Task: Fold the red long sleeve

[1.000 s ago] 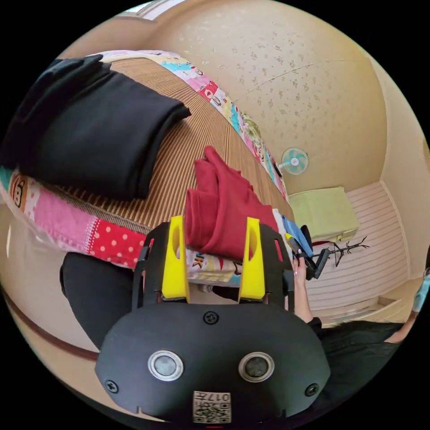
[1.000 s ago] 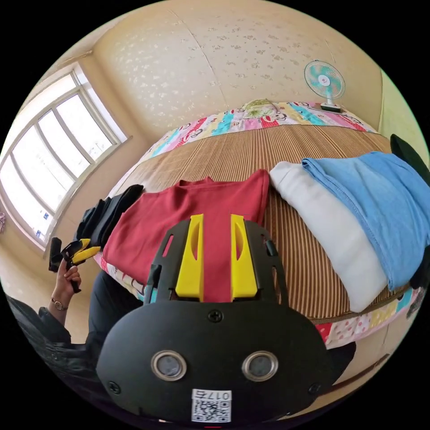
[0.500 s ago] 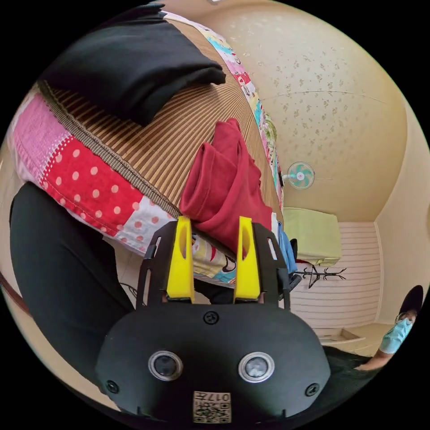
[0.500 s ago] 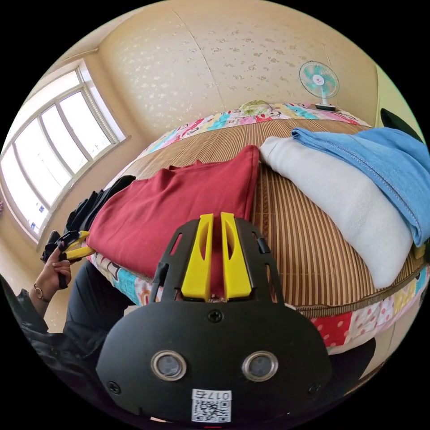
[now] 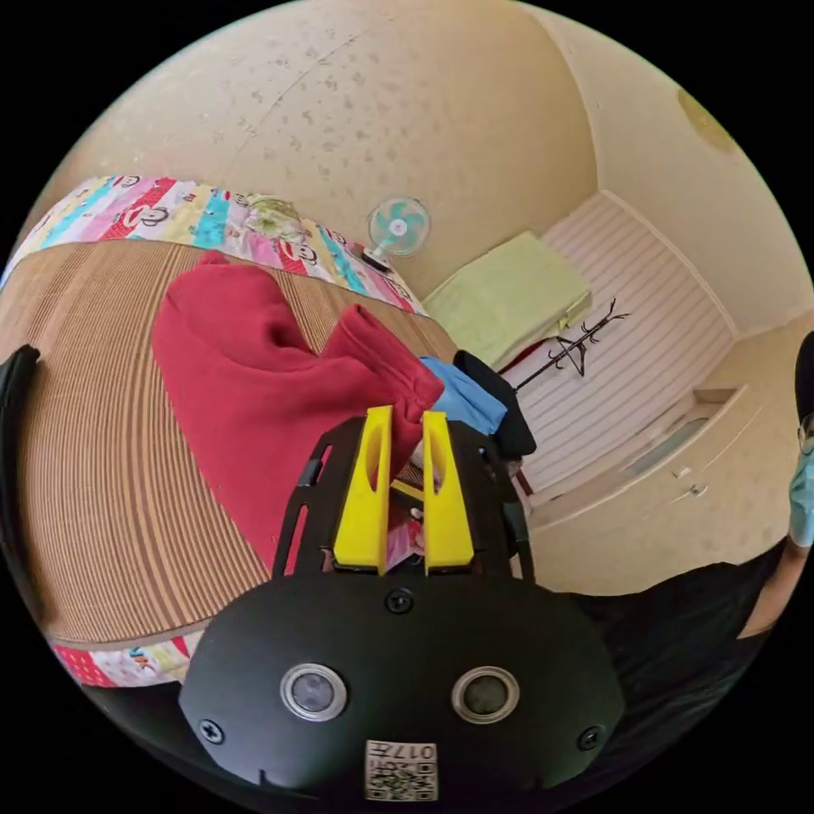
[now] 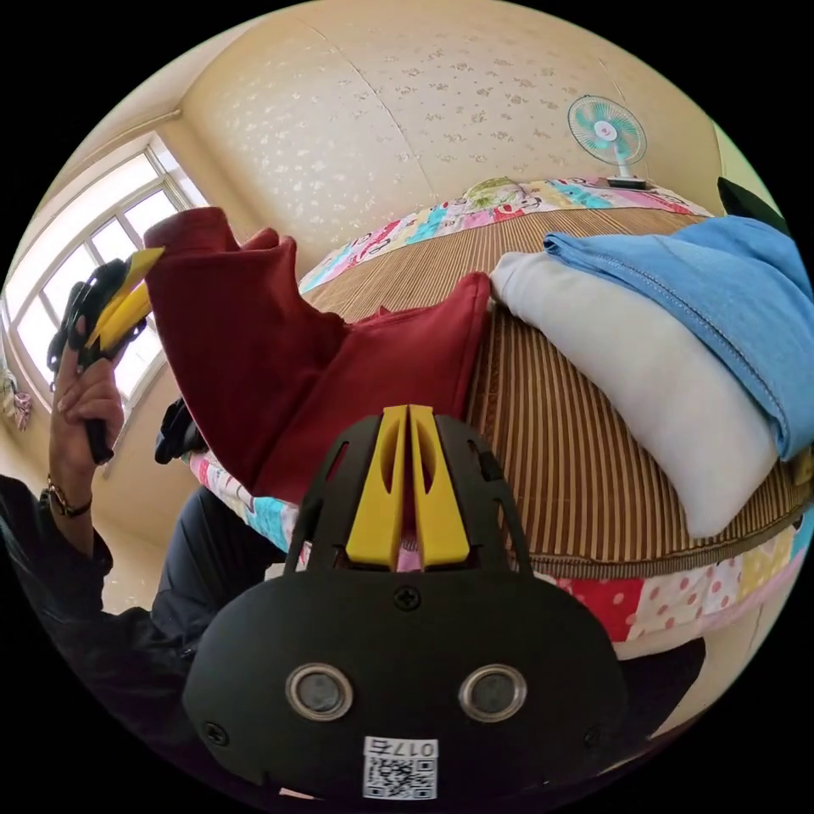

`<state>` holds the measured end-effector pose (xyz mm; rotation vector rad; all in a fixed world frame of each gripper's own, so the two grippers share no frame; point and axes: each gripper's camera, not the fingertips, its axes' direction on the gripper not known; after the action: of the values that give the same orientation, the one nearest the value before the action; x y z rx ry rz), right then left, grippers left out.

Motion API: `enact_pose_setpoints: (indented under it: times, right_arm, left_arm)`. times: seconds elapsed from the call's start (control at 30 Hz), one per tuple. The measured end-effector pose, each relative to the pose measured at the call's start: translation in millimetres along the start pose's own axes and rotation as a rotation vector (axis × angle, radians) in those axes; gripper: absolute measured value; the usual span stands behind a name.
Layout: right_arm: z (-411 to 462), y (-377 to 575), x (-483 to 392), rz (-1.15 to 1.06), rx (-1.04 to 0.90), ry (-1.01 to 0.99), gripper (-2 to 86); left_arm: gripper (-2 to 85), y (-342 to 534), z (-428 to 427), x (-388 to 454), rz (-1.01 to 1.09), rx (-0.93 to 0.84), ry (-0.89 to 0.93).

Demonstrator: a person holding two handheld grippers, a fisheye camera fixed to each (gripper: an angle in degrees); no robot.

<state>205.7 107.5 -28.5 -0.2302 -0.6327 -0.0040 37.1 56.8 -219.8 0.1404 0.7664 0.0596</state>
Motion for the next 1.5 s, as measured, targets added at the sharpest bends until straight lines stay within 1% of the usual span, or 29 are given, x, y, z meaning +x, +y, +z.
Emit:
enact_pose_setpoints:
  times: [0.07,0.1,0.17,0.2,0.23,0.3,0.33,0.37,0.43,0.5,0.53,0.57,0.63,0.73,0.83,0.9,0.93,0.97,1.0,1.07,1.1,1.2,1.23,1.3,1.37,1.4,1.43,1.47,1.5]
  right_arm:
    - [-29,12,12,0.024,0.018,-0.005,0.7]
    - [-47,22,21,0.045,0.016,-0.015,0.7]
    - [-69,38,38,0.088,-0.011,-0.041,0.9]
    - [-83,48,49,0.121,-0.040,-0.079,1.1]
    - [-94,57,58,0.141,-0.062,-0.130,1.5]
    - [-109,68,69,0.183,-0.077,-0.208,2.5]
    - [-118,71,73,0.217,-0.076,-0.270,3.4]
    - [-121,71,75,0.231,-0.075,-0.301,4.6]
    - [-126,65,78,0.305,-0.090,-0.395,10.1]
    - [-122,56,77,0.344,-0.107,-0.469,14.1]
    - [-118,50,76,0.378,-0.117,-0.512,16.3]
    - [-114,48,75,0.398,-0.128,-0.535,17.4]
    - [-99,41,74,0.494,-0.160,-0.647,21.7]
    - [-86,35,74,0.595,-0.109,-0.817,24.3]
    - [-67,14,68,0.617,-0.062,-0.971,23.5]
    - [-66,-4,61,0.560,-0.055,-0.988,20.5]
    - [-74,-17,54,0.517,-0.072,-0.952,17.2]
    - [-81,-24,49,0.496,-0.070,-0.927,16.1]
    - [-101,-38,36,0.433,-0.039,-0.894,14.0]
    - [-135,-60,17,0.321,0.021,-0.890,13.0]
    - [-159,-79,8,0.250,0.062,-0.897,12.7]
    - [-224,-142,-7,0.065,0.172,-0.896,12.4]
    - [-250,-169,-13,-0.008,0.209,-0.887,12.4]
    - [-285,-206,-18,-0.108,0.258,-0.861,12.7]
    - [-306,-237,-10,-0.125,0.292,-0.849,13.3]
    - [-314,-251,4,-0.085,0.317,-0.834,13.5]
    - [-316,-259,24,-0.022,0.338,-0.811,13.5]
    - [-316,-260,35,0.018,0.346,-0.797,13.5]
    - [-315,-255,60,0.105,0.358,-0.753,13.5]
  left_arm:
    - [6.5,14,52,23,0.057,-0.118,0.088]
    - [6.4,19,59,25,0.066,-0.139,0.106]
    - [5.6,40,54,21,0.098,-0.130,0.207]
    - [5.9,46,48,15,0.096,-0.115,0.219]
    - [6.6,56,33,0,0.063,-0.081,0.195]
    - [10.7,71,7,-31,-0.036,-0.036,0.055]
    - [13.8,81,-7,-57,-0.132,-0.023,-0.060]
    - [16.1,91,-15,-85,-0.226,-0.031,-0.148]
    - [17.9,106,-11,-128,-0.355,-0.100,-0.196]
    - [17.9,124,12,-165,-0.464,-0.208,-0.085]
    - [17.2,140,26,-183,-0.524,-0.216,0.058]
    - [16.5,156,30,-195,-0.581,-0.156,0.175]
    - [15.1,169,32,-200,-0.613,-0.145,0.237]
    - [11.9,169,35,-174,-0.513,-0.260,0.299]
    - [8.8,180,41,-121,-0.362,-0.380,0.334]
    - [7.9,190,47,-89,-0.277,-0.438,0.315]
    - [6.8,195,42,-76,-0.237,-0.432,0.264]
    - [4.8,196,29,-69,-0.210,-0.402,0.235]
    - [3.3,195,23,-66,-0.193,-0.393,0.249]
    - [1.4,191,-17,-57,-0.151,-0.272,0.377]
    - [2.5,191,-29,-55,-0.141,-0.243,0.385]
    - [10.5,192,-72,-49,-0.119,-0.191,0.217]
    - [11.0,194,-81,-49,-0.097,-0.189,0.175]
    - [11.3,197,-88,-57,-0.100,-0.181,0.164]
    - [11.4,206,-88,-79,-0.170,-0.151,0.150]
    - [11.4,209,-87,-84,-0.182,-0.139,0.139]
    - [11.3,217,-86,-97,-0.212,-0.114,0.085]
    - [11.3,226,-83,-110,-0.271,-0.104,0.025]
    - [11.3,230,-83,-116,-0.300,-0.099,0.008]
